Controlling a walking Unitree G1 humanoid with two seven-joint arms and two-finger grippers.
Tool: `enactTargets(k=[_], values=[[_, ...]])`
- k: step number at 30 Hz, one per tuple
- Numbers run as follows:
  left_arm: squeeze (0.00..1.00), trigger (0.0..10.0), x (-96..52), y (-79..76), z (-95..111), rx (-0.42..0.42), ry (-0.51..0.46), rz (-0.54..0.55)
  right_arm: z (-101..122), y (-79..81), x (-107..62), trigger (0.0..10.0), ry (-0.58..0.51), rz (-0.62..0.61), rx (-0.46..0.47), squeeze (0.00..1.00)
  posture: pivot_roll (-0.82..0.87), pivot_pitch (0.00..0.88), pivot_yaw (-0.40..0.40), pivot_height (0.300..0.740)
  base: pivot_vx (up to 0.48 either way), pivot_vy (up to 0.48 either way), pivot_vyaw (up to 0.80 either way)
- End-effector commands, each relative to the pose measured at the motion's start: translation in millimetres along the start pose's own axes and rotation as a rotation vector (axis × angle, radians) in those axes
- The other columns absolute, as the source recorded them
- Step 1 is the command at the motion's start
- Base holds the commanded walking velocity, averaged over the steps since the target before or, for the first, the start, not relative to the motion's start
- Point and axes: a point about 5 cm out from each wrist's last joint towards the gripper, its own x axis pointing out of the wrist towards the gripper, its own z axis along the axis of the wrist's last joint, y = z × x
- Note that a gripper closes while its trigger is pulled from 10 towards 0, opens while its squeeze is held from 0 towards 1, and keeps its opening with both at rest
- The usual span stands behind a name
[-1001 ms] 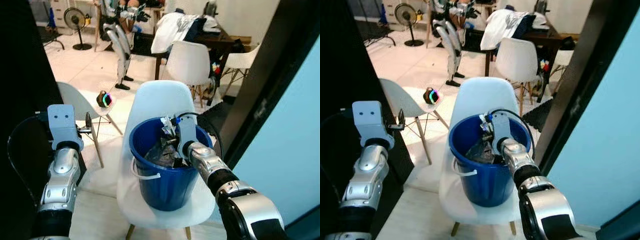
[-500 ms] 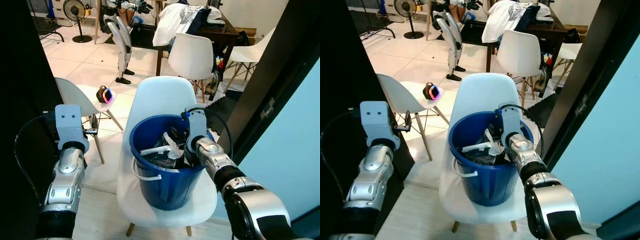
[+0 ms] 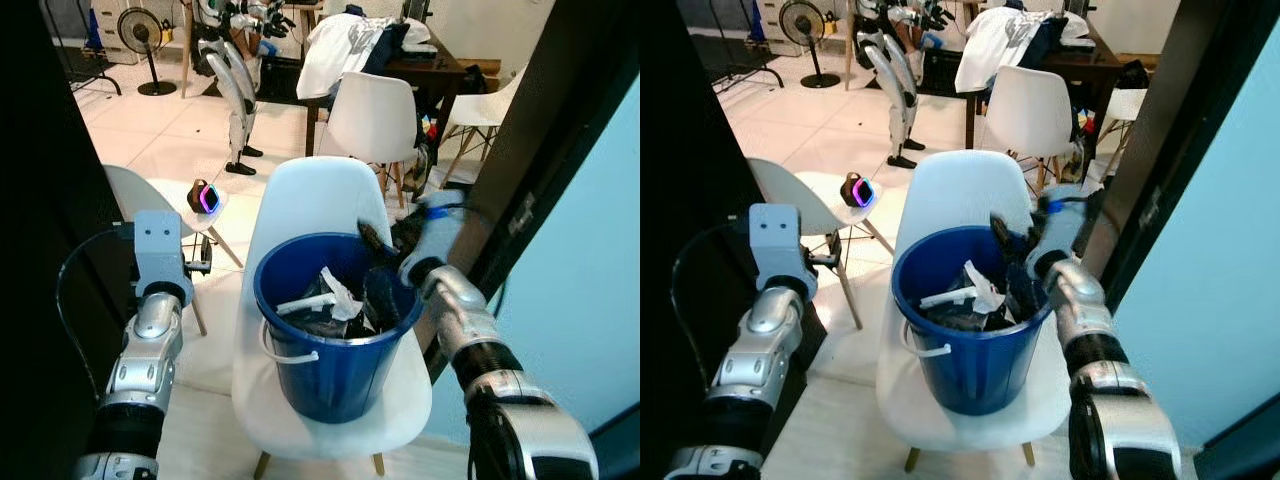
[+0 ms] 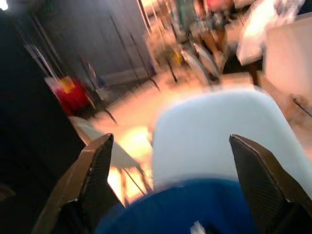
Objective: Clean up the room
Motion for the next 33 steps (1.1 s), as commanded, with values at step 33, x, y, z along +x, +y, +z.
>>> enactTargets(k=[33], values=[[0.00, 10.0, -40.6, 22.8, -118.6, 0.070, 0.419, 0.055, -94.8, -58.8, -105.1, 10.0, 0.421, -0.430, 0.076, 0.00, -0.01, 0.000, -0.037, 0.720, -0.336, 0.000, -0.16]])
